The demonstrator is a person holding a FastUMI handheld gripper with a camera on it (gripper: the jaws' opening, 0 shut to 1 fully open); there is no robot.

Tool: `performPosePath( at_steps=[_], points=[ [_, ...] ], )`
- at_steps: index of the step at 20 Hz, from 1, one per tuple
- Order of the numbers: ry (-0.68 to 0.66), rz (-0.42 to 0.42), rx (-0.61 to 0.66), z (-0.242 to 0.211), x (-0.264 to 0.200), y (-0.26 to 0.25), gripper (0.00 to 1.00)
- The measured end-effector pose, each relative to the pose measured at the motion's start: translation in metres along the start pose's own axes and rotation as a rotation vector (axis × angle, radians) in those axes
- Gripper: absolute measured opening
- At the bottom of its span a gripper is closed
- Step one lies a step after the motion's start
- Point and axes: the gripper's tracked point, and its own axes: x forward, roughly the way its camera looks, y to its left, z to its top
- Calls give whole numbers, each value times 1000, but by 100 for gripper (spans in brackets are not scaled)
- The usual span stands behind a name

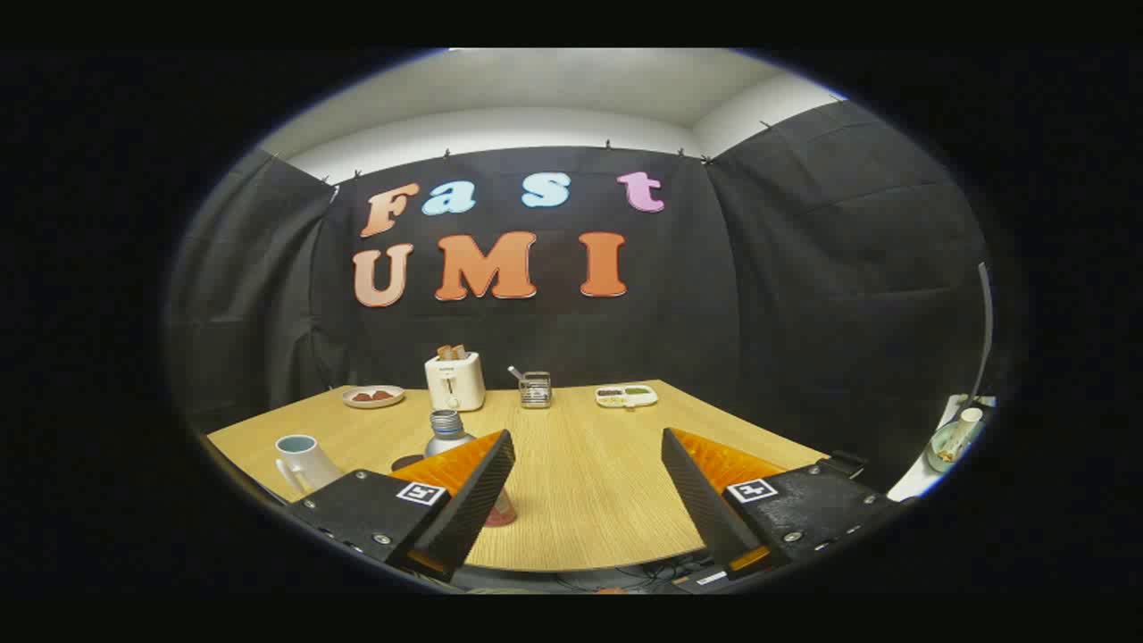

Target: Take the bottle from table, then pour the juice into the cup, finally place the bottle on the coaster

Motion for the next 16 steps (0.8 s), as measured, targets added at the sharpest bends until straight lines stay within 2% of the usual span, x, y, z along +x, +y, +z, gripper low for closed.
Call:
performPosePath(
  at_steps=[16],
  points=[
    [19,24,0,-7,0,7,98]
  ],
)
